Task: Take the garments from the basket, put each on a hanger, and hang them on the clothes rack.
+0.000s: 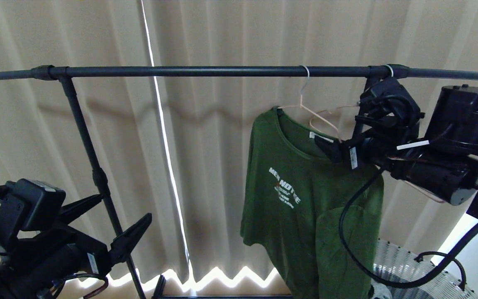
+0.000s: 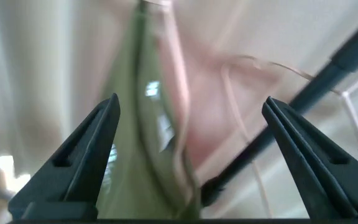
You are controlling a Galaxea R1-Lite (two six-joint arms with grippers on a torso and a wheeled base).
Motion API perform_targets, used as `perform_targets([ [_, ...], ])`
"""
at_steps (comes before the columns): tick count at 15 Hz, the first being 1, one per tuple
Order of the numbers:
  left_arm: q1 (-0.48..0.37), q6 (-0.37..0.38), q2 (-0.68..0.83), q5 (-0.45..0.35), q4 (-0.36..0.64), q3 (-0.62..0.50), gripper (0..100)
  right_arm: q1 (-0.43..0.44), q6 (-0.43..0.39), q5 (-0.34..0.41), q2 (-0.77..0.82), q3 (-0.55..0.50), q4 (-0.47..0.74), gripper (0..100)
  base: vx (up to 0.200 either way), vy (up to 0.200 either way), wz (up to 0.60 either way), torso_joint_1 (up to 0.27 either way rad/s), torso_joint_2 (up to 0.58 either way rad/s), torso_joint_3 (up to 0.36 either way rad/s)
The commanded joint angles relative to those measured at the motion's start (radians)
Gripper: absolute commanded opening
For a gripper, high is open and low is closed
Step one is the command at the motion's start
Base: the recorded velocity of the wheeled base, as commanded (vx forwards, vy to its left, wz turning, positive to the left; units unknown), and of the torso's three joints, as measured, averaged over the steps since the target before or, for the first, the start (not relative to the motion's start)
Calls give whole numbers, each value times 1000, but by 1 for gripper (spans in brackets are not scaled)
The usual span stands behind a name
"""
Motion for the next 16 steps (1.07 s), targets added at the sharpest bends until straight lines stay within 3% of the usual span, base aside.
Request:
perform_targets([
  [1,0,0,0,0,0,0,100,0,2,9,-51,23,-7,100,0,0,0,0,0,0],
  [3,1,0,-3,2,0,0,100,0,10,7,-97,69,-66,100,0,0,0,0,0,0],
  [7,98,7,-126,6,7,57,100,-37,2,-4,-470,351,-51,100,0,0,0,0,0,0],
  [9,132,15,-198,16,12,108,100,-81,2,-4,-620,438,36,100,0,0,0,0,0,0],
  [11,236,64,-327,43,52,157,100,-135,7,1,-852,521,292,100,0,0,0,0,0,0],
  [12,267,67,-373,45,92,157,100,-137,7,2,-918,535,375,100,0,0,0,0,0,0],
  [13,293,67,-464,45,210,157,100,-137,7,1,-1020,541,519,100,0,0,0,0,0,0],
  [14,293,67,-508,45,273,157,100,-137,7,1,-1062,540,581,100,0,0,0,0,0,0],
  [16,294,64,-701,46,546,157,100,-161,10,-16,-1178,544,754,100,0,0,0,0,0,0],
])
